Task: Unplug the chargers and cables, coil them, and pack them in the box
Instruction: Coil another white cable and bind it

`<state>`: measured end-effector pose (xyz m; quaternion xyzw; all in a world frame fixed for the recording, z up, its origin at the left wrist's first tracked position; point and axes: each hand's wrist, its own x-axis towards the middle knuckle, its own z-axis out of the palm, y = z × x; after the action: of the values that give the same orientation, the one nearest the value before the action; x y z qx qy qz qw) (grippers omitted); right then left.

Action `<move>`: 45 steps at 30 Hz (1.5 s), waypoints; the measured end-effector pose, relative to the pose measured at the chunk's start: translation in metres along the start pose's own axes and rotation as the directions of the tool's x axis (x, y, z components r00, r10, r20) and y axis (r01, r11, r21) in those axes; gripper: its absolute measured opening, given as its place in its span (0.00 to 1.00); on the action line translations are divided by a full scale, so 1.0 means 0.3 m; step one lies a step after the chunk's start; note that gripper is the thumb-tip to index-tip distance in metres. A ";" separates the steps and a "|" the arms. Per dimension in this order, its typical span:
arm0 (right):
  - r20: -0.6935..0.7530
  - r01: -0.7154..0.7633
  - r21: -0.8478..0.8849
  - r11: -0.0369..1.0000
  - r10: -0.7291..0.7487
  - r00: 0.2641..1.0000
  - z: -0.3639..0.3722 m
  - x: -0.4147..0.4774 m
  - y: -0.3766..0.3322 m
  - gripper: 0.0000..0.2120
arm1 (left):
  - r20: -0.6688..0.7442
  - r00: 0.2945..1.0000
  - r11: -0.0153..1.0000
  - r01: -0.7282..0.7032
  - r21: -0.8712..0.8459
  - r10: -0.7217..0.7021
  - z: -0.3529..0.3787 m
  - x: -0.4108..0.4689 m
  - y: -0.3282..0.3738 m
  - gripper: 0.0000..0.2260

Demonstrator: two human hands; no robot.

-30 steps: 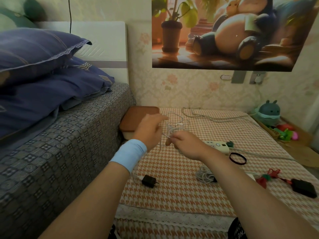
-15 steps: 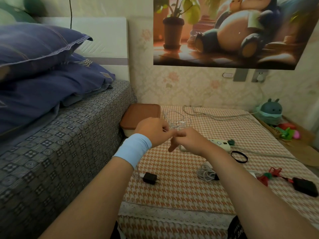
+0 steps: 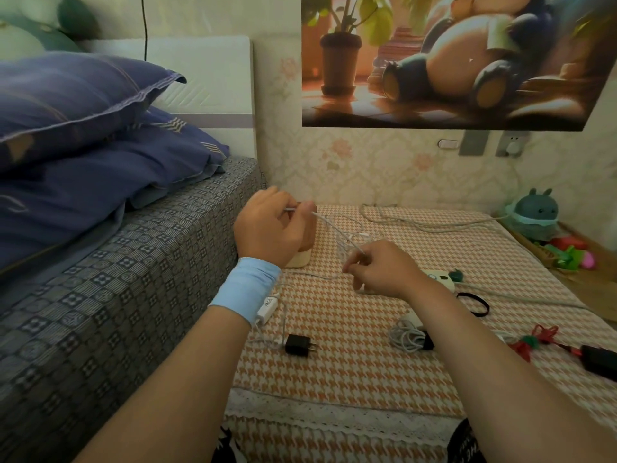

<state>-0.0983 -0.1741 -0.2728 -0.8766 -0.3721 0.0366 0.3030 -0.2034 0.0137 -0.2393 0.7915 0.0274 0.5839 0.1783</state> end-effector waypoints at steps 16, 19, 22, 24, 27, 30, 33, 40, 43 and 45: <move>0.047 0.024 0.156 0.988 -0.032 0.998 0.012 -0.006 0.043 0.10 | 0.247 0.781 0.757 0.390 0.525 -0.574 0.008 -0.002 -0.118 0.16; 0.037 0.061 0.086 0.994 -0.064 0.997 0.033 0.012 0.024 0.10 | 0.416 0.746 0.781 0.219 0.585 -0.521 0.021 -0.032 -0.068 0.15; 0.053 0.074 0.045 0.996 -0.076 0.996 0.048 0.016 -0.003 0.13 | 0.391 0.918 0.984 -0.002 0.179 -0.069 0.034 -0.033 -0.009 0.21; 0.042 0.062 0.070 0.996 -0.065 0.997 0.061 0.016 -0.012 0.14 | 0.466 0.872 0.979 -0.197 0.049 0.152 0.040 -0.006 0.015 0.23; -0.084 -0.014 0.098 0.995 0.022 0.996 0.068 0.020 -0.003 0.15 | 0.843 0.521 0.963 -0.135 0.233 -0.131 0.039 0.021 0.031 0.26; -0.193 -0.129 0.067 0.989 0.140 0.971 0.053 0.020 0.024 0.16 | 0.844 0.240 0.861 -0.060 0.506 -0.479 0.015 -0.005 -0.045 0.21; -0.191 -0.173 0.041 0.984 0.178 0.965 0.040 0.016 0.042 0.16 | 0.773 0.241 0.802 0.035 0.597 -0.586 -0.024 -0.028 -0.115 0.17; 0.016 -0.167 0.024 0.986 0.167 0.986 0.021 0.011 0.049 0.21 | 0.620 0.475 0.780 0.336 0.528 -0.624 -0.034 0.001 -0.144 0.09; 0.036 -0.170 0.044 0.984 0.169 0.985 0.033 0.009 0.036 0.21 | 0.688 0.484 0.779 -0.022 0.627 -0.541 -0.017 -0.008 -0.110 0.15; 0.025 -0.151 0.053 0.987 0.150 0.988 0.037 0.012 0.019 0.21 | 0.753 0.499 0.835 -0.100 0.541 -0.428 0.017 -0.016 -0.052 0.21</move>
<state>-0.0954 -0.1692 -0.2844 -0.8932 -0.3067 0.0789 0.3193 -0.1977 0.0259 -0.2501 0.9829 0.1711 0.0674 0.0054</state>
